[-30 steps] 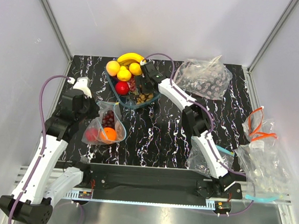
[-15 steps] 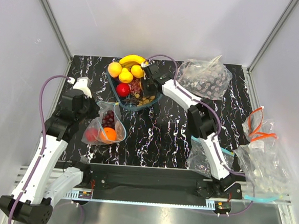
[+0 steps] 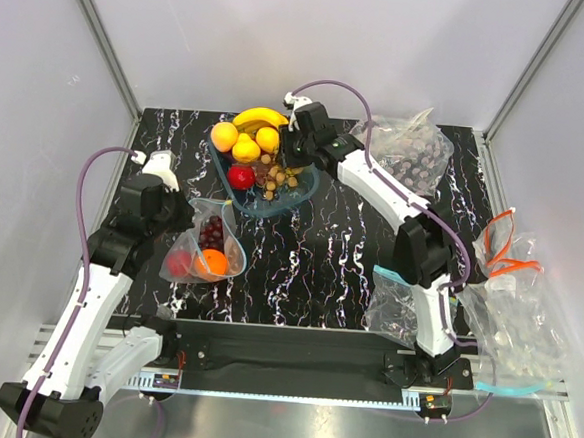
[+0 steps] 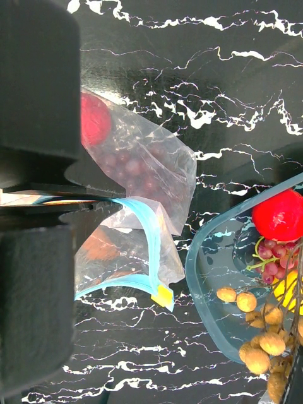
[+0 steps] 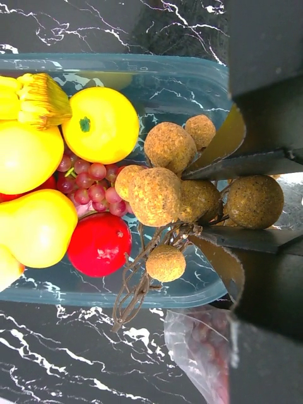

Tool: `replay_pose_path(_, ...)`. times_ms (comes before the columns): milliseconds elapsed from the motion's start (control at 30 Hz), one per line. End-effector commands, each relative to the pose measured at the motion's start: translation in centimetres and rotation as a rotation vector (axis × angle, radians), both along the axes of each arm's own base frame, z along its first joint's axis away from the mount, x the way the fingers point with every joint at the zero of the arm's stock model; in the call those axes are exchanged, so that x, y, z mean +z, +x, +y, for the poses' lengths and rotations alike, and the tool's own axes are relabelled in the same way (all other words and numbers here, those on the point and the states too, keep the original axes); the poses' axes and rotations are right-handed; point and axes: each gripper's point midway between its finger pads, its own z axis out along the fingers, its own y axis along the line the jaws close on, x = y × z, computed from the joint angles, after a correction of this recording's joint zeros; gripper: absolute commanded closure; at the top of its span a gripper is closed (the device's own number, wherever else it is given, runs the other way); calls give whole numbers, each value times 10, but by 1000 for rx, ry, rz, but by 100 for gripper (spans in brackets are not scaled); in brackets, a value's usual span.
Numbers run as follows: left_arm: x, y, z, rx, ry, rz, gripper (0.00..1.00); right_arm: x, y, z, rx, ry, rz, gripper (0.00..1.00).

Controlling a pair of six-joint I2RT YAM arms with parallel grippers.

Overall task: Place the food in the zip-top bag and seal the zipper
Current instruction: Pick up the fake fruit from the bin, then place the fake fruit in the zipper food storage bag.

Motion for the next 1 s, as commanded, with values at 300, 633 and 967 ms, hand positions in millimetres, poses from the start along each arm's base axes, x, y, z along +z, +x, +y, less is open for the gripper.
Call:
replay_pose_path(300,7,9,-3,-17,-4,-32,94,73,-38,-14,28,132,-87,100)
replay_pose_path(633,15,11,-1,-4,11,-4,94,109,-123,-42,114,148,-165,100)
replay_pose_path(967,28,6,-3,-11,5,47,93,129,-189,-34,217,50,-304,100)
